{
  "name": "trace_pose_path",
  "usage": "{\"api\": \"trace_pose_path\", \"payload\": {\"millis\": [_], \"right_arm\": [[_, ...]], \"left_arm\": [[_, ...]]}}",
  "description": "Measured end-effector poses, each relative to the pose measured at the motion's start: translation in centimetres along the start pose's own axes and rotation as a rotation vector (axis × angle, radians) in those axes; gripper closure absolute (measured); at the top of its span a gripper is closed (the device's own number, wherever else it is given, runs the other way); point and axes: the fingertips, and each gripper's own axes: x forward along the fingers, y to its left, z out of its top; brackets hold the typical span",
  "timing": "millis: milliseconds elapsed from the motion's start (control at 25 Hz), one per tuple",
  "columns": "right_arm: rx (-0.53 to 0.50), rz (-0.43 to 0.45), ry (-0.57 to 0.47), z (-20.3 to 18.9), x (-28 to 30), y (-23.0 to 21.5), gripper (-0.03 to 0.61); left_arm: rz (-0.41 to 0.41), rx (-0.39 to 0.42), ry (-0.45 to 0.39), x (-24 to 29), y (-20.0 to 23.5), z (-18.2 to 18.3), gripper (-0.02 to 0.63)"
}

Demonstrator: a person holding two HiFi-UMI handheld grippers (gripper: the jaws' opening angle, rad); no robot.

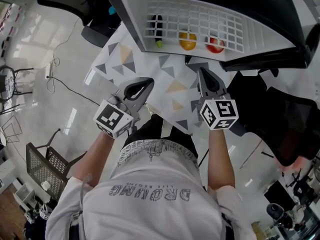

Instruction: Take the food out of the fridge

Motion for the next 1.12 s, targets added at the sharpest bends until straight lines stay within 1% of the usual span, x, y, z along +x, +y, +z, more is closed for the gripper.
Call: {"api": "trace_pose_path", "payload": {"millis": [240,600,800,920,1040,1120], "right_arm": [[0.007,0.001,-0.001,-0.5,2.3,-2.2,0.591],[0.029,0.041,0.021,-1.8,5.9,-3.8,0.589],[0.043,0.045,0.031,-2.2,7.6,-4.6,0.544],[0.045,0.034,0.035,-2.5,8.7,-5.0,0.504],[0.041,0.021,0.041,-2.9,9.7,-5.2,0.469],[0.036,0.013,0.045,-3.0,10.2,-5.1,0.431]], "left_arm": [[0.036,-0.001,0.026,1.1,-0.2,-0.4,0.614],[0.082,-0.017,0.050,2.5,-0.1,-0.8,0.614],[0.105,-0.023,0.065,2.8,0.2,-0.9,0.614],[0.113,-0.023,0.069,2.8,0.6,-1.0,0.614],[0.109,-0.025,0.063,3.1,0.7,-0.9,0.614],[0.098,-0.022,0.058,3.4,0.7,-0.8,0.614]]}}
